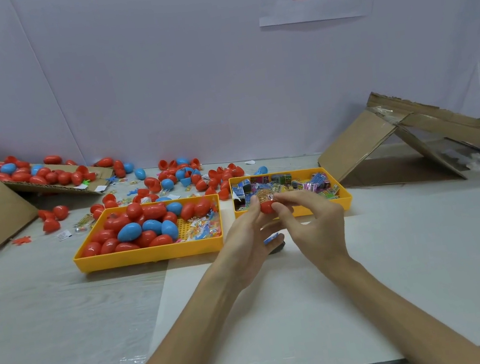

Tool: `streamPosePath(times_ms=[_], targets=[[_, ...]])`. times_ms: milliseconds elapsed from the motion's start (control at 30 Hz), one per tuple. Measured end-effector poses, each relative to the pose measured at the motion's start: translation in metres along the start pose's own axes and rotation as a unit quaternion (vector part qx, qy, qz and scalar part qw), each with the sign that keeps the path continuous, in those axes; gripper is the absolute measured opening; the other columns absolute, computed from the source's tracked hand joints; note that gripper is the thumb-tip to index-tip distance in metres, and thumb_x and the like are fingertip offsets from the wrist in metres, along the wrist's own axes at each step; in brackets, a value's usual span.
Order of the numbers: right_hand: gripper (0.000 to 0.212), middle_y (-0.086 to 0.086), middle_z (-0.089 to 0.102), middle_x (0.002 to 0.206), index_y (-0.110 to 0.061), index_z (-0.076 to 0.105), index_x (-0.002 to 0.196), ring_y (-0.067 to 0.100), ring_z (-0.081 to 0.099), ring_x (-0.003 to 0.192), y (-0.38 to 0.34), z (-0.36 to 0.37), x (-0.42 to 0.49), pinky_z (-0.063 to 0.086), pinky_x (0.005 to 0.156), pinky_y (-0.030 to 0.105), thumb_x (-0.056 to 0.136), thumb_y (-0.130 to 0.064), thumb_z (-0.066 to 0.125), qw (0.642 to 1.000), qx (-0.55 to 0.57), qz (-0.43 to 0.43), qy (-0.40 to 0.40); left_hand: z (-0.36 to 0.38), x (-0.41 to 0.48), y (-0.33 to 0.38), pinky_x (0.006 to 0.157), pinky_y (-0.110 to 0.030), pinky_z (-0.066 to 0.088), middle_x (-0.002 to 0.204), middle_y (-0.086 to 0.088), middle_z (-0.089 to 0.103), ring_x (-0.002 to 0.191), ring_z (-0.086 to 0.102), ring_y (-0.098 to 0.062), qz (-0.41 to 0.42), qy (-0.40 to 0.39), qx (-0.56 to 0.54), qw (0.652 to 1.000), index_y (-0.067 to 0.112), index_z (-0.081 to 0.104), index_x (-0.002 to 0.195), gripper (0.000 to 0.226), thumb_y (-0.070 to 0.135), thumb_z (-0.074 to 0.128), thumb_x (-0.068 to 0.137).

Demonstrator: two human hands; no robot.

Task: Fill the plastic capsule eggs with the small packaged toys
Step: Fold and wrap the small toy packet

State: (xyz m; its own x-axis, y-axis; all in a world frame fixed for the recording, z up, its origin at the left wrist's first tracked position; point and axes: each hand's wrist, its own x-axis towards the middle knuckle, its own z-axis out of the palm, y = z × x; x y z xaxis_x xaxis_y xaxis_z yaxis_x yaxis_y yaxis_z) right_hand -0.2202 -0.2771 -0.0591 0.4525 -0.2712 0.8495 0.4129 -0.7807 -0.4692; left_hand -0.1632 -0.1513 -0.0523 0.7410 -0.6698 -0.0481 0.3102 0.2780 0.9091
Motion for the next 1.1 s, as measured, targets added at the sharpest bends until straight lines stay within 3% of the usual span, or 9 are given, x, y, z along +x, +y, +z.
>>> streamPosePath(times_ms=[200, 433, 700, 767, 833, 933, 1100], targets=[[0.015, -0.002, 0.077, 0.097, -0.01, 0.078, 0.103, 0.009, 0.071, 0.092, 0.001, -0.0008, 0.0008, 0.054, 0.085, 0.017, 0.088, -0.012, 0.073, 1.0, -0.027, -0.015, -0.005, 0.0009, -0.0004, 0.0015, 0.089, -0.037, 0.047, 0.121, -0.012, 0.072, 0.104, 0.069, -0.019, 0.022, 0.025, 0.053, 0.998, 0.015, 0.067, 0.125, 0.052, 0.054, 0.04, 0.104], [0.009, 0.0, 0.076, 0.091, -0.008, 0.077, 0.095, 0.01, 0.067, 0.084, 0.0061, -0.0051, 0.0013, 0.054, 0.079, 0.027, 0.087, -0.008, 0.073, 0.993, -0.09, -0.08, -0.002, 0.0012, 0.0015, 0.001, 0.087, -0.04, 0.054, 0.106, -0.015, 0.075, 0.091, 0.072, -0.023, 0.081, 0.057, 0.12, 0.988, 0.009, 0.067, 0.118, 0.05, 0.052, 0.046, 0.102], [0.001, 0.003, 0.068, 0.08, -0.005, 0.068, 0.086, 0.016, 0.057, 0.07, 0.0041, -0.0074, 0.0017, 0.044, 0.075, 0.025, 0.086, -0.006, 0.067, 0.986, -0.135, -0.099, -0.023, 0.0047, 0.0008, 0.0006, 0.086, -0.039, 0.056, 0.096, -0.01, 0.077, 0.09, 0.074, -0.023, 0.108, 0.055, 0.144, 0.982, 0.013, 0.067, 0.115, 0.043, 0.05, 0.051, 0.1], [0.011, 0.004, 0.066, 0.079, -0.005, 0.067, 0.086, 0.017, 0.056, 0.071, 0.0031, -0.0076, 0.0016, 0.043, 0.074, 0.025, 0.09, -0.013, 0.061, 0.986, -0.135, -0.09, -0.027, 0.005, 0.0007, 0.0008, 0.084, -0.036, 0.057, 0.095, -0.007, 0.077, 0.09, 0.075, -0.022, 0.113, 0.053, 0.154, 0.98, 0.014, 0.067, 0.115, 0.041, 0.049, 0.051, 0.1], [0.015, 0.005, 0.065, 0.079, -0.005, 0.066, 0.086, 0.015, 0.051, 0.072, 0.0019, -0.0075, 0.0016, 0.042, 0.072, 0.023, 0.09, -0.016, 0.057, 0.986, -0.136, -0.087, -0.025, 0.0057, -0.0001, 0.0011, 0.081, -0.033, 0.058, 0.098, -0.004, 0.077, 0.091, 0.075, -0.02, 0.113, 0.047, 0.162, 0.979, 0.017, 0.066, 0.116, 0.038, 0.048, 0.051, 0.1], [0.003, 0.004, 0.061, 0.077, -0.006, 0.063, 0.084, 0.015, 0.049, 0.07, 0.0029, -0.0074, 0.0021, 0.044, 0.068, 0.027, 0.087, -0.005, 0.064, 0.987, -0.139, -0.078, -0.024, 0.0062, -0.0021, 0.0032, 0.076, -0.029, 0.059, 0.107, -0.001, 0.074, 0.096, 0.074, -0.018, 0.129, 0.033, 0.164, 0.977, 0.03, 0.06, 0.124, 0.028, 0.044, 0.057, 0.099], [0.004, 0.004, 0.057, 0.075, -0.006, 0.06, 0.081, 0.016, 0.047, 0.068, 0.0043, -0.0092, 0.0036, 0.044, 0.064, 0.031, 0.085, -0.007, 0.062, 0.99, -0.121, -0.062, -0.021, 0.0009, -0.0049, 0.0103, 0.078, -0.03, 0.06, 0.127, 0.021, 0.061, 0.099, 0.07, -0.012, 0.201, -0.016, 0.223, 0.954, 0.032, 0.055, 0.139, 0.051, 0.018, 0.068, 0.092]])
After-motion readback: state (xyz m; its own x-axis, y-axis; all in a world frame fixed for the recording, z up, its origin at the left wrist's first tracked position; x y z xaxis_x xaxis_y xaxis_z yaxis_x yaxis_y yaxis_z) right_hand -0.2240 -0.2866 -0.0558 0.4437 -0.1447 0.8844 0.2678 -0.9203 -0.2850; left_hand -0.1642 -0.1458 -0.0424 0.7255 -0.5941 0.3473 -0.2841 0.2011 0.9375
